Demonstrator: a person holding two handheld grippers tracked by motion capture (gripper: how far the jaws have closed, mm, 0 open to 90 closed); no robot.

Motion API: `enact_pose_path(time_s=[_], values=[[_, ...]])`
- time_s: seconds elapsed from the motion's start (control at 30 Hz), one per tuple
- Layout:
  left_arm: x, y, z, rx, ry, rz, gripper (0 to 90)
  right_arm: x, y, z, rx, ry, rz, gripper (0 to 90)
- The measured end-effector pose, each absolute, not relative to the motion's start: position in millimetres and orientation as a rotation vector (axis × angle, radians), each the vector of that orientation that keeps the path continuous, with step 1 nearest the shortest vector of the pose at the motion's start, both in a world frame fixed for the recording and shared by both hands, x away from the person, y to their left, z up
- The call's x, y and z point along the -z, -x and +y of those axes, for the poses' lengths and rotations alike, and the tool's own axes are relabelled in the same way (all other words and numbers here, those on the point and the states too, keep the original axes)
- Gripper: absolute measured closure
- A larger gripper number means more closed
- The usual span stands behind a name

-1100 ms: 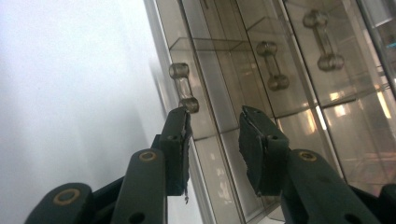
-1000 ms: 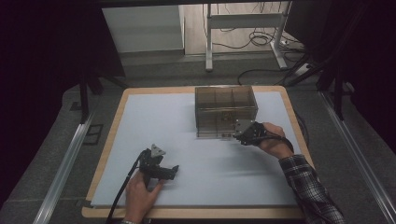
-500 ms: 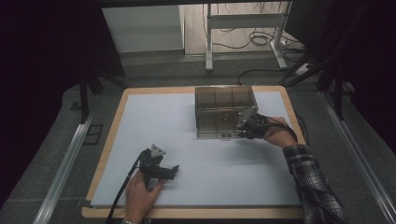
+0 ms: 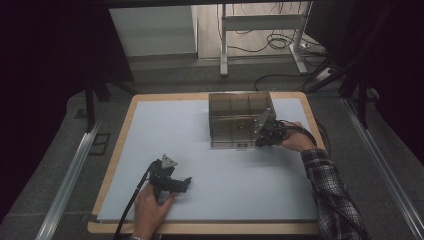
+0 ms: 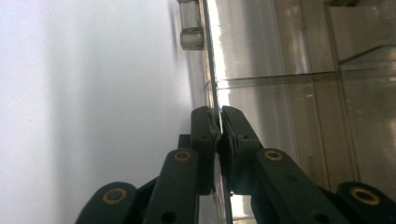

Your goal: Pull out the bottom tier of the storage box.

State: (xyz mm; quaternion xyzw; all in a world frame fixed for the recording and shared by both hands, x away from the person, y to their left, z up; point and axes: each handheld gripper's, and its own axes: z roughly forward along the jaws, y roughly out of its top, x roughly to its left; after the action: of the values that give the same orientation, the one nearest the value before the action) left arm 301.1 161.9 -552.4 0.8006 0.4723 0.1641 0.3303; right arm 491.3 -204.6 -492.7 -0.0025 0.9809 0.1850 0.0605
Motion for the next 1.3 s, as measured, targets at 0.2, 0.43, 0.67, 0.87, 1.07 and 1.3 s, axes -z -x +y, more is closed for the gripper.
enact_pose_path(time_s=[0.2,0.43,0.67,0.87,1.07,1.3], values=[[552.4,-301.1,161.9,-0.429,-2.094,1.235,0.0,492.0,-494.7,-204.8,-0.573,0.048,2.985,85.9],[552.4,-301.1,161.9,-0.429,-2.094,1.235,0.0,487.8,-490.1,-203.2,-0.565,0.083,3.011,86.4],[552.4,-301.1,161.8,-0.429,-2.091,1.236,0.0,485.5,-482.0,-202.3,-0.556,0.096,3.021,86.4],[552.5,-301.1,161.7,-0.429,-2.089,1.237,0.0,483.8,-474.2,-202.3,-0.556,0.123,3.027,86.2],[552.5,-301.1,161.6,-0.429,-2.088,1.238,0.0,483.1,-466.6,-204.2,-0.554,0.156,3.030,86.2],[552.6,-301.1,161.5,-0.429,-2.087,1.239,0.0,483.1,-458.8,-205.8,-0.560,0.175,3.028,86.1]])
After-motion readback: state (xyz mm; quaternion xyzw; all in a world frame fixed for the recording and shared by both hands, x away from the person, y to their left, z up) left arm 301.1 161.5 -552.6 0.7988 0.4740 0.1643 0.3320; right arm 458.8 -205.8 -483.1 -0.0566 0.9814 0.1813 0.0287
